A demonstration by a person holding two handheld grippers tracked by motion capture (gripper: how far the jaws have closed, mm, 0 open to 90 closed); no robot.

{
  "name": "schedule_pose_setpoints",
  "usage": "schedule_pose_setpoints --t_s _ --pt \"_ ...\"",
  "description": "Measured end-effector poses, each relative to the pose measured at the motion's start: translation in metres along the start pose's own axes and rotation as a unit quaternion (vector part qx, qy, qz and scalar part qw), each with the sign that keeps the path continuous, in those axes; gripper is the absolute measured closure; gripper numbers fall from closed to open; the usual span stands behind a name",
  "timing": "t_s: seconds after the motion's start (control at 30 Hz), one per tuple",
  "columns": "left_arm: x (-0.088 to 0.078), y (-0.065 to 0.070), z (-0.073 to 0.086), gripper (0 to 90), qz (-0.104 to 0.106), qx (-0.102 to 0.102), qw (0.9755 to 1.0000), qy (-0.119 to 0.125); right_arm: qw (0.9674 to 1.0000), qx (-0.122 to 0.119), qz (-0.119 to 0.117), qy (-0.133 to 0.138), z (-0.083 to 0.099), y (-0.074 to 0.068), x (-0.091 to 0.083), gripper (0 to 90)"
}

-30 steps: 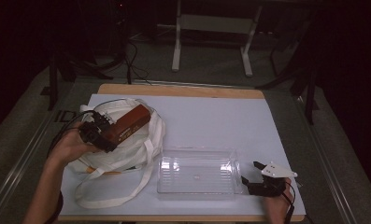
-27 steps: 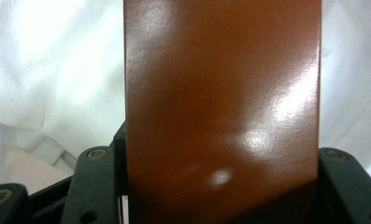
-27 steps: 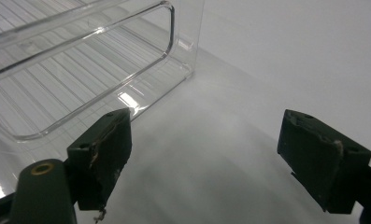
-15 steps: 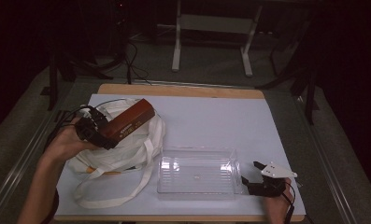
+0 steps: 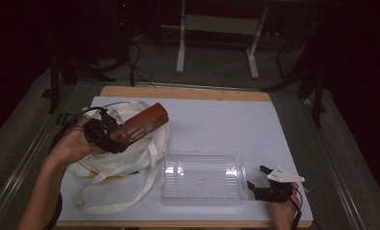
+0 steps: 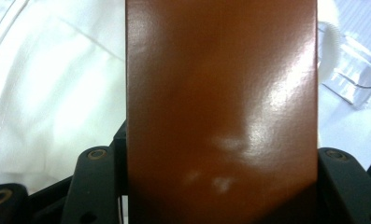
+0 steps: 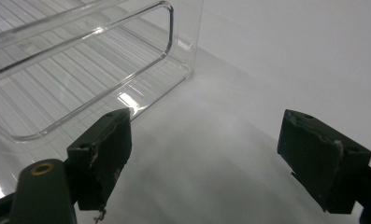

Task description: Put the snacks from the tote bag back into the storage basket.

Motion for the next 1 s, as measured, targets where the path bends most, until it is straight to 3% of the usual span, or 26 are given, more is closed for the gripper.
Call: schedule_pose_setpoints --t_s 0.4,0.63,0.83,1.0 --pt "-0.009 0.023 -0.020 43.4 0.004 0.051 0.9987 0.001 1.0000 0.004 -0.001 0.002 0.000 0.001 0.000 17.7" --pt "-0.009 0.032 -0.025 43.4 0.005 0.069 0.9976 0.005 1.0000 0.004 -0.002 0.003 0.000 0.000 0.000 17.7" --pt "-0.010 0.047 -0.030 43.4 0.025 0.103 0.9943 0.013 1.0000 0.004 -0.002 0.004 0.000 0.001 -0.001 17.7" --pt "-0.009 0.054 -0.034 43.4 0.028 0.120 0.9922 0.019 1.0000 0.004 -0.002 0.005 0.000 0.001 -0.001 17.7"
Point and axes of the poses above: each handheld gripper's, and its own axes: x roughly forward along the jaws, z roughly out of its underside, y roughly to its right, the point moved 4 cm from there along x, roughly forward along the jaws, and after that the axes turned 6 degrees about -z, right-handed, at the moved point
